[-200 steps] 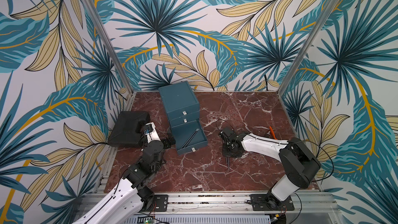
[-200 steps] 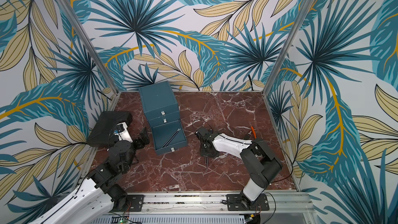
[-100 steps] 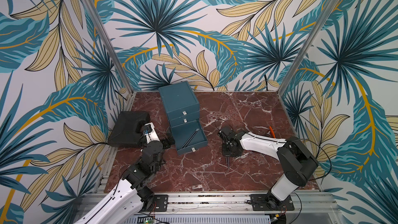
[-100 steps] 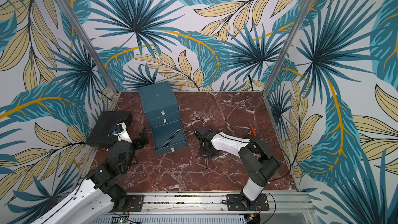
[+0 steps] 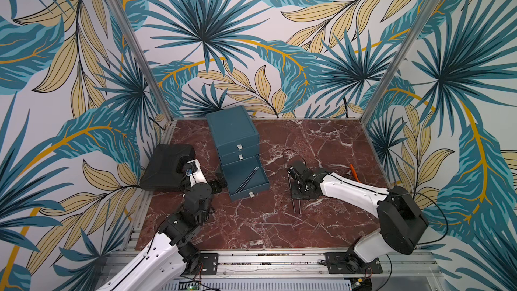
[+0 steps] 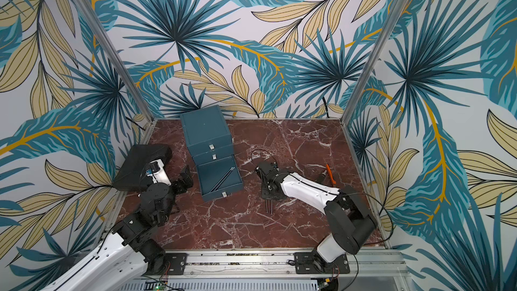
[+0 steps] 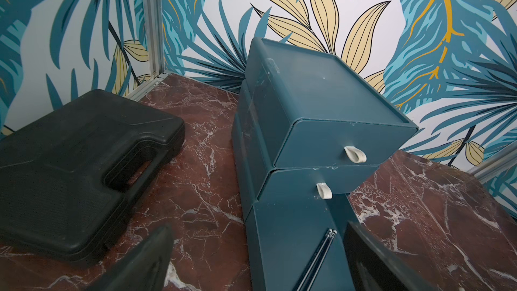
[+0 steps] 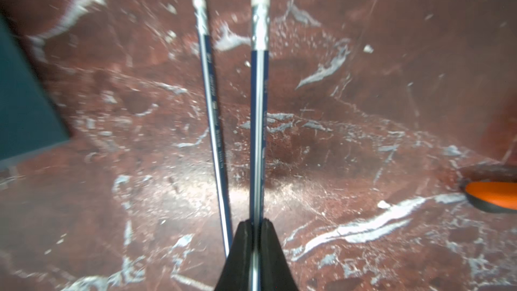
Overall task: Please place the pencils in the drawer according to their color
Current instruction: Pick up the pencil from the center of the board, then place the pencil in the drawer.
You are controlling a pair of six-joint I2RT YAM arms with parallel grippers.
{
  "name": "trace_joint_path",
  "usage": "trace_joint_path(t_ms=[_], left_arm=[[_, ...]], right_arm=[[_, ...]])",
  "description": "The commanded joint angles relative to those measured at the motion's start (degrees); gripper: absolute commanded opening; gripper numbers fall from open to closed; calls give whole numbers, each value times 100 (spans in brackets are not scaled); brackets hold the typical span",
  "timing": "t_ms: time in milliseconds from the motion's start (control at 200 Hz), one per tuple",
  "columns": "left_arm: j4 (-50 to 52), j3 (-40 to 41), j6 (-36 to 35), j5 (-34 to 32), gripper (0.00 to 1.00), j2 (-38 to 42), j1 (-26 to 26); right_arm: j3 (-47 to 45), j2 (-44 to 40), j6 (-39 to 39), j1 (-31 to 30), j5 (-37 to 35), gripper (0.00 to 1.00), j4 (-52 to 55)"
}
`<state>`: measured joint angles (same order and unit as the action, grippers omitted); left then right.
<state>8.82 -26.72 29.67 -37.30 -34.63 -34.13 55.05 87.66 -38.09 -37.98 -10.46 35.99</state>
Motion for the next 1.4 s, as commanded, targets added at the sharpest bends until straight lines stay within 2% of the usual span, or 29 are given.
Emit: trace_joint_path(t_ms=[0, 175, 326, 501, 686, 957, 1192, 1397], left_arm=[[23, 70, 45, -76, 100, 62, 45], [28, 88, 73, -61, 100, 54, 52], [32, 88, 59, -66, 100, 53, 51], [59, 79, 43, -74, 100, 57, 49], [4, 66, -15, -9, 100, 13, 52], [50, 18, -127, 104, 100, -35, 50], [67, 18, -246, 192, 100, -97, 52], [77, 61, -260, 265, 100, -105, 47]], right_arm=[[58, -291, 162, -48, 57, 0, -95], [80, -606, -69, -154, 824, 0, -912], [219, -546, -425, -323, 1154, 0, -1597], [238, -298, -1132, -520, 1635, 0, -3092], [464, 183, -1730, -726, 1637, 0, -4112], [555, 897, -2517, -991, 1101, 0, -4937], [960, 1723, -2858, -1114, 1221, 0, -5418], [993, 1969, -3001, -1166, 1005, 0, -5638]])
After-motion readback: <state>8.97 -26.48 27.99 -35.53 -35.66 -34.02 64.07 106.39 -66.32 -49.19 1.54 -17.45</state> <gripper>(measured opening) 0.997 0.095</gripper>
